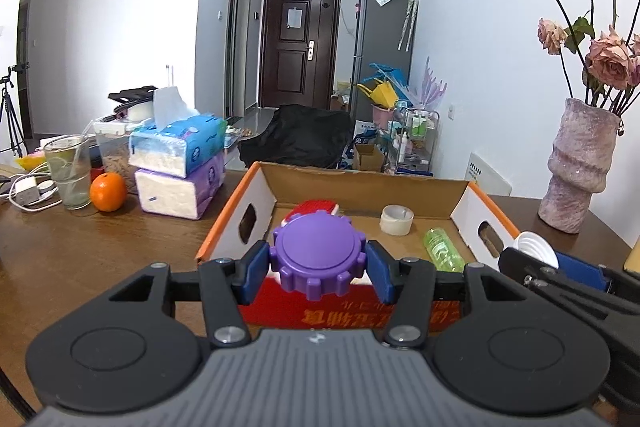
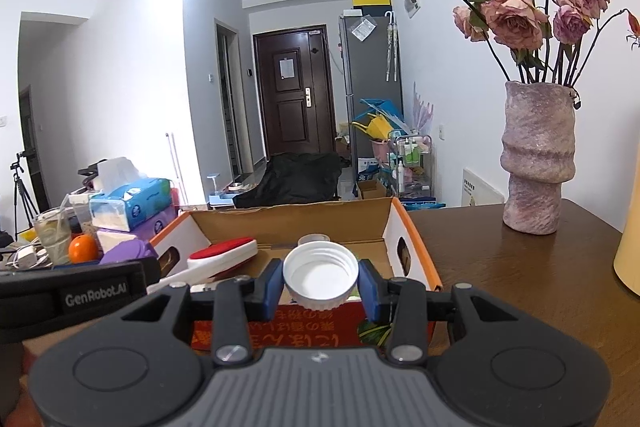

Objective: Organize rigid objects
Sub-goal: 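Carry the purple cap and white cap over the red box with both grippers, then open both grippers to drop the purple and white caps into the box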

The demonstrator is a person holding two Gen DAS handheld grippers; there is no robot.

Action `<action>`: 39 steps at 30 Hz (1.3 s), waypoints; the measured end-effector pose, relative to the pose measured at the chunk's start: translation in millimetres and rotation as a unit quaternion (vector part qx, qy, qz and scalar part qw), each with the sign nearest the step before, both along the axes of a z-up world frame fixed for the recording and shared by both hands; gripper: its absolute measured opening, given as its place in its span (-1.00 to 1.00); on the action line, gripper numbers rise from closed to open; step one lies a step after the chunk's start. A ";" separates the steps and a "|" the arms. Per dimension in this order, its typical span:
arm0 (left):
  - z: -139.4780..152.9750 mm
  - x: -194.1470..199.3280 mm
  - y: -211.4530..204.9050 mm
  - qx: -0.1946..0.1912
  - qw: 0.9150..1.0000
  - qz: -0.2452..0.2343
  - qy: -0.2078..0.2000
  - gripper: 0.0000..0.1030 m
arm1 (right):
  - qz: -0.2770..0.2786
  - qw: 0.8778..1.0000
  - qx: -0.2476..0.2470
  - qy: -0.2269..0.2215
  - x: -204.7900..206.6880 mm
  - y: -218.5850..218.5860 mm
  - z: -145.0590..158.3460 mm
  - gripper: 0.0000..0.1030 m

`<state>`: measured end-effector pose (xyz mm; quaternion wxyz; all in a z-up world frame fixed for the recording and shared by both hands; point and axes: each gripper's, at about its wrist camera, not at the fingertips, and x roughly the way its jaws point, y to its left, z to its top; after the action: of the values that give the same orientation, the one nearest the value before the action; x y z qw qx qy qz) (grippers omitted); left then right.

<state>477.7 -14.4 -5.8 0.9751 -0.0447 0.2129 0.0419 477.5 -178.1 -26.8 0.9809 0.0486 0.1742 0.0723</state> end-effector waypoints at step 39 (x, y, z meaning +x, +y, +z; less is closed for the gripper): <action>-11.1 118.9 -4.2 0.001 1.000 -0.020 0.021 0.05 | -0.015 0.999 -0.029 0.026 106.7 8.7 -23.4 -0.24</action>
<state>596.6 -18.6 -16.9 0.9711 -0.0381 0.2346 0.0233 584.1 -169.5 -50.2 0.9780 0.0248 0.2009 0.0512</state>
